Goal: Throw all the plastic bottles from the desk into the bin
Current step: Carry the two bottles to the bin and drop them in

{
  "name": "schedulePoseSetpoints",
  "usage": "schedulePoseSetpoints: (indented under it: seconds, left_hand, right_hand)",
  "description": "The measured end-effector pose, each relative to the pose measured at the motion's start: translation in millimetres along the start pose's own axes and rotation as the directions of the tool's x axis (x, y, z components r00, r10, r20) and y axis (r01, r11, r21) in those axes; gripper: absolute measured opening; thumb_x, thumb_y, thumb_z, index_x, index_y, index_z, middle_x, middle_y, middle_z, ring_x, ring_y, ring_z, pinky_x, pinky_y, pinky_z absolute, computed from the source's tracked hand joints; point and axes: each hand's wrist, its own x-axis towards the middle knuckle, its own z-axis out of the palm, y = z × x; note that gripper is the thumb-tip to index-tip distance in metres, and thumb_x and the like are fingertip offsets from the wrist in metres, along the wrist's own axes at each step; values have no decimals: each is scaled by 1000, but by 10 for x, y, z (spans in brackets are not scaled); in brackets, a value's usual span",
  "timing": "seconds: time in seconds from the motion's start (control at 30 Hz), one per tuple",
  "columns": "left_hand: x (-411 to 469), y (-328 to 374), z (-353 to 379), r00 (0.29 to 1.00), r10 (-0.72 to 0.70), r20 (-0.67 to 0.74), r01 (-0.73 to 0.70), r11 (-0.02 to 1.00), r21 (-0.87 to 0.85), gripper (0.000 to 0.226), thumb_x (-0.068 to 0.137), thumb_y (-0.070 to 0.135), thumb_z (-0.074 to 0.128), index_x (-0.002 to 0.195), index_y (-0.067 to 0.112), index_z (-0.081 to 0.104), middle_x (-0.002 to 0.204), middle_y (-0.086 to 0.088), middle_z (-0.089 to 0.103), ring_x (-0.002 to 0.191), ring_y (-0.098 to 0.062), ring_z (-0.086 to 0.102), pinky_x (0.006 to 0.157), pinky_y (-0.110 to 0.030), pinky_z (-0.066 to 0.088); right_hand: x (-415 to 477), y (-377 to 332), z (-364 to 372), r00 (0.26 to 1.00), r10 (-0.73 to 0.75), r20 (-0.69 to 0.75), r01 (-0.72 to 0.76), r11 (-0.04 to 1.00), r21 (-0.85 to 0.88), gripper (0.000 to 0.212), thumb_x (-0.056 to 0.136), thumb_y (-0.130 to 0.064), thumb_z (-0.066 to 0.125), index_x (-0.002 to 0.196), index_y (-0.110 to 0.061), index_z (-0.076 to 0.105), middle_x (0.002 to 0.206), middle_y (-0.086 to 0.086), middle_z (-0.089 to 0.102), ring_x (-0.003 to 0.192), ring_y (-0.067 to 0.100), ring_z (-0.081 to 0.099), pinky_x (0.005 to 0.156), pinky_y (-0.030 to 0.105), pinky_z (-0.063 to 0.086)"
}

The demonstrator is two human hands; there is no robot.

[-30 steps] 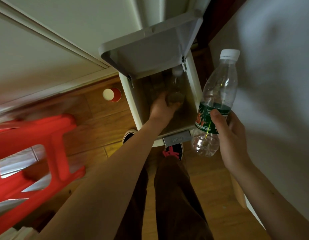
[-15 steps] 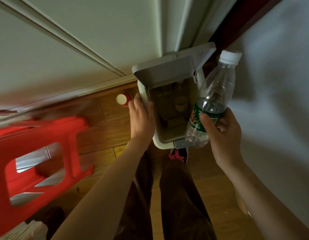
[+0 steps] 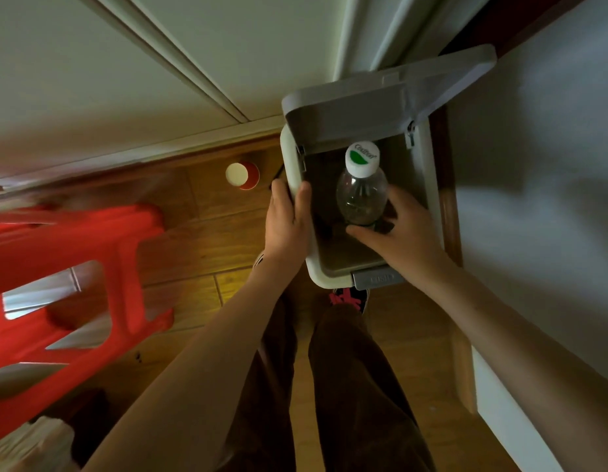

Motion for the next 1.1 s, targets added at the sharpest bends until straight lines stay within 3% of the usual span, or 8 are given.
schedulePoseSetpoints:
  seconds: [0.1,0.33,0.47,0.53,0.67,0.77,0.93,1.1]
  left_hand:
    - [11,-8,-3,1000,7,2,-7,1000,14,28,99,37,38,103,10,42,84,-7,51,64,-9,46,55,-21,39]
    - [18,-28,1,999,32,7,-32,999,34,27,100,39,37,99,12,40,80,-2,47,62,-9,43,51,-15,39]
    - [-24,36,-59,999,-29,37,29,999,23,31,99,40,36,101,10,43,80,1,46,62,-7,42,51,-14,37]
    - [-137,170,-168,997,-53,50,49,995,82,37,100,42,34,113,10,47,97,-1,51,74,-5,48,60,-13,36]
    - [-622,696,-646,996,60,65,-78,943,323,45,97,45,34,133,19,44,131,0,50,113,-14,52,89,-29,46]
    - [-1182,1342,-1160,977,175,123,-210,887,411,37,98,38,38,127,19,51,123,0,57,112,-18,55,88,-33,45]
    - [-2351,2587,-2042,918,347,194,-397,799,452,33,99,30,44,124,15,58,117,-2,62,110,-20,55,88,-29,41]
    - [-3289,3338,-2612,860,470,199,-499,694,518,40,99,37,37,127,17,58,124,1,62,116,-18,54,91,-21,34]
  right_hand:
    - [144,36,127,997,75,-8,-74,995,60,59,75,-35,79,125,-17,55,120,-2,63,114,13,58,86,13,43]
    - [365,177,336,990,137,9,-138,986,90,56,76,-29,80,124,-12,57,118,3,66,114,18,61,77,7,39]
    - [310,71,255,989,132,-72,-125,987,98,64,79,-33,77,133,-15,51,125,1,63,116,17,59,91,25,48]
    - [171,-62,144,984,139,-114,-126,985,118,68,81,-36,74,139,-15,45,131,1,59,118,17,57,96,35,50]
    - [-376,-606,-249,979,121,-163,-93,981,171,49,93,-33,60,137,-15,47,132,0,57,120,13,55,102,38,49]
    - [-1007,-1256,-689,975,80,-205,-54,990,132,44,98,-34,51,137,-15,48,133,1,57,122,12,53,102,33,47]
    - [-2171,-2416,-1467,964,-63,-259,60,998,-21,51,97,-48,40,134,-15,51,131,3,59,121,17,55,101,40,49]
    - [-3145,-3204,-2010,942,-208,-263,168,972,-166,54,96,-50,36,132,-13,55,131,4,59,122,19,54,99,27,42]
